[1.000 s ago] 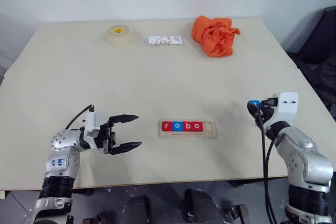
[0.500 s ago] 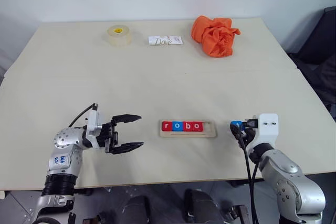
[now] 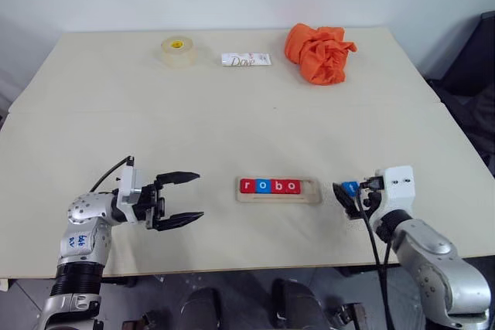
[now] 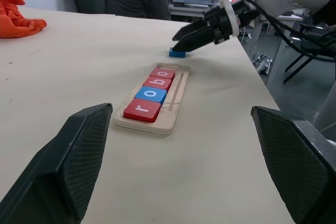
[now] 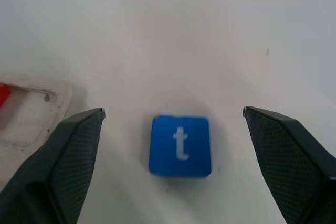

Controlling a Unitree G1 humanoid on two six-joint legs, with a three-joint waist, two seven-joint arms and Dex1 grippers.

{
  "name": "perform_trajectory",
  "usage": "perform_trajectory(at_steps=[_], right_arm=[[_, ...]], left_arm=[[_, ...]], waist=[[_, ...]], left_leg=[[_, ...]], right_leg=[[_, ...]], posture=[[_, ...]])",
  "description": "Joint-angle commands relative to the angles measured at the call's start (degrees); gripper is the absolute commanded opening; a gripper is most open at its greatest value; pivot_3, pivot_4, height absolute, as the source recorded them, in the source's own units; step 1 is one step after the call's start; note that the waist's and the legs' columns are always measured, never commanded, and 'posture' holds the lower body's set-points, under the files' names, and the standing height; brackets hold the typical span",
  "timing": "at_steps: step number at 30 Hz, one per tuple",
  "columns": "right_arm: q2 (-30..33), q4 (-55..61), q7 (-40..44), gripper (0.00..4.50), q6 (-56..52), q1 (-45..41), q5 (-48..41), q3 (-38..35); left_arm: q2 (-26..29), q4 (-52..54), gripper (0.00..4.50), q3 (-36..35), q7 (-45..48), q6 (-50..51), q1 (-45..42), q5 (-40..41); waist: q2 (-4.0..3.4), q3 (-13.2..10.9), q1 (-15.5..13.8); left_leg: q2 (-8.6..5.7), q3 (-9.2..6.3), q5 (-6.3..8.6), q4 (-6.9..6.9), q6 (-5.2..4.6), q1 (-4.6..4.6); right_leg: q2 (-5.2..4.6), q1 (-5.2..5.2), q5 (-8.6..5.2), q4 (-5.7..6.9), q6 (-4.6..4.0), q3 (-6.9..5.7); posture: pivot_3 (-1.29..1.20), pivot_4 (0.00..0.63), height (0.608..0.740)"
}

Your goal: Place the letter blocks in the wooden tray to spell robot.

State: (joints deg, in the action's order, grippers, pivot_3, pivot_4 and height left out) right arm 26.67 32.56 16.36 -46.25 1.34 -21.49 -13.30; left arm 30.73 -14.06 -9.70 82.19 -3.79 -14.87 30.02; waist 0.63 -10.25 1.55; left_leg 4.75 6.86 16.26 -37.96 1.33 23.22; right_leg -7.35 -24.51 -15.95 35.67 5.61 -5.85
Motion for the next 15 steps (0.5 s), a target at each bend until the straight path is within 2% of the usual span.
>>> perform_trajectory(at_steps=[1, 4, 8, 11, 15], right_arm=[[7.11, -1.77, 8.87, 4.45, 4.35, -1.26, 0.26, 1.39], [15.05, -5.87, 17.79, 4.45, 8.25, -3.84, 0.35, 2.77], [26.55, -15.75, 33.08, 4.45, 18.31, -9.34, 3.87, 8.48], [30.28, -24.57, 41.81, 4.45, 25.34, -15.45, 6.63, 13.45], [31.99, -37.86, 52.29, 4.45, 35.89, -24.55, 12.97, 21.0]], left_arm=[[1.17, -1.16, 4.5, -0.4, 1.26, -1.6, -0.14, -0.04], [1.04, -1.87, 4.5, -0.14, 1.44, -2.23, -0.49, -0.2], [0.54, -2.02, 4.5, 0.16, 1.28, -2.89, -0.48, -0.29], [0.15, -1.62, 4.5, 0.25, 1.21, -3.41, 0.39, -0.22], [0.19, -0.03, 4.5, -0.03, 0.93, -3.67, 2.57, 0.12]], waist=[[0.01, -0.01, 0.06], [0.02, -0.01, 0.05], [0.06, -0.03, 0.0], [0.1, -0.05, 0.01], [0.09, -0.06, 0.13]], left_leg=[[0.0, 0.0, 0.0, 0.0, 0.0, -0.01], [0.01, 0.02, 0.0, 0.01, 0.0, -0.01], [0.0, 0.02, 0.0, 0.01, 0.0, -0.01], [0.01, 0.03, 0.0, 0.01, 0.0, -0.02], [0.01, 0.14, 0.0, 0.0, 0.01, -0.02]], right_leg=[[0.01, 0.0, 0.0, 0.0, 0.0, 0.0], [0.01, 0.0, 0.0, 0.0, 0.0, 0.0], [0.0, 0.02, 0.01, -0.05, 0.02, -0.02], [0.0, 0.03, 0.02, -0.08, 0.04, -0.03], [0.0, -0.01, 0.03, -0.08, 0.05, 0.0]], posture=[[0.0, 0.15, 0.74], [0.0, 0.15, 0.74], [0.0, 0.15, 0.74], [0.0, 0.15, 0.74], [0.0, 0.15, 0.74]])
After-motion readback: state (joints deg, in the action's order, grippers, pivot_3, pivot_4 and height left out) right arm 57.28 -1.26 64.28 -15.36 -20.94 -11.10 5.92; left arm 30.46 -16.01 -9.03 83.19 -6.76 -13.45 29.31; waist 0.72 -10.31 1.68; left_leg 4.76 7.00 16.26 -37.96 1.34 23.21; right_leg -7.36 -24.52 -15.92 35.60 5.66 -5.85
